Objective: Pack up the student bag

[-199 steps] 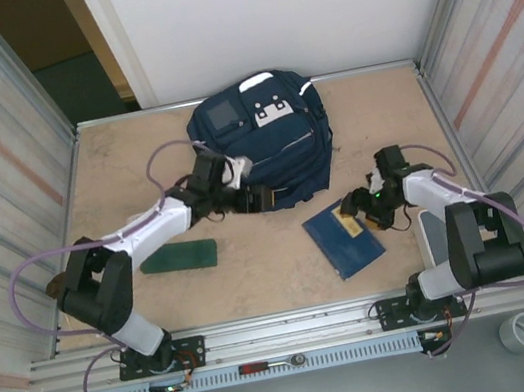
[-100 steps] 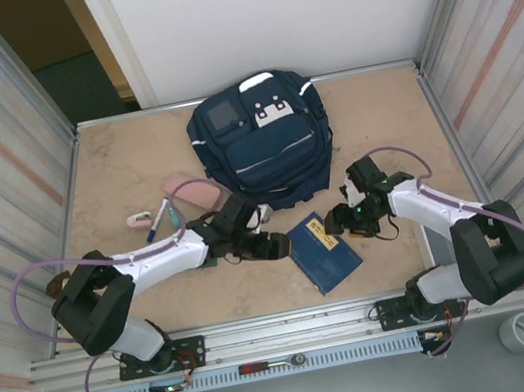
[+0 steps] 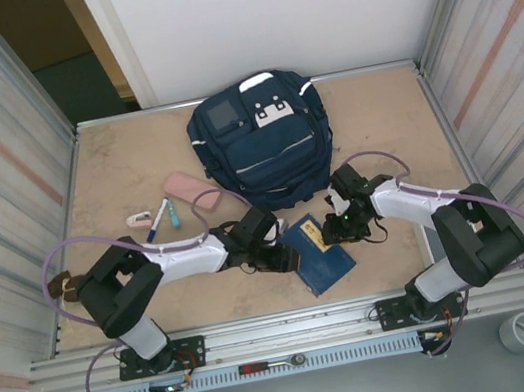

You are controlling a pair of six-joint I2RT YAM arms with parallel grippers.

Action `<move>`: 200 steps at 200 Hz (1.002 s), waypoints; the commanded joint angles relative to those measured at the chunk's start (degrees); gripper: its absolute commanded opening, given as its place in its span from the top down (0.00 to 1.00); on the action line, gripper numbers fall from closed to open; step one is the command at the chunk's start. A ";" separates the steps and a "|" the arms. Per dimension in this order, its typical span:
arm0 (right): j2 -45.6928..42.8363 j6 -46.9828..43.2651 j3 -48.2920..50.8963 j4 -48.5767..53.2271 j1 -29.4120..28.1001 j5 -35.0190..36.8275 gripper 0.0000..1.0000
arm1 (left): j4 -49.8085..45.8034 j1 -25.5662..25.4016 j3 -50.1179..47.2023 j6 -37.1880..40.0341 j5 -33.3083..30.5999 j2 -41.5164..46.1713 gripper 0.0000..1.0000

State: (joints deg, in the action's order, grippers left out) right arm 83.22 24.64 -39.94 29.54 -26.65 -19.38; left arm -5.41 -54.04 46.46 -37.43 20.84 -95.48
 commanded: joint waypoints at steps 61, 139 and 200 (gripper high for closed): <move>-5.25 -1.20 4.36 -3.77 -1.55 -9.59 0.77 | 3.35 0.55 0.73 0.28 -1.64 0.14 0.62; -11.41 0.12 8.63 -7.87 -1.90 -11.16 0.77 | 5.38 1.75 -1.29 -0.81 -2.02 1.29 0.64; -16.31 0.39 7.70 -5.49 -2.13 -7.08 1.00 | 2.96 3.24 -2.11 0.24 -3.34 5.18 0.61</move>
State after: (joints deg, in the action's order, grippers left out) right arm 71.00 25.06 -31.57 24.75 -28.14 -25.74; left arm -4.51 -52.36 45.19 -37.89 19.40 -94.52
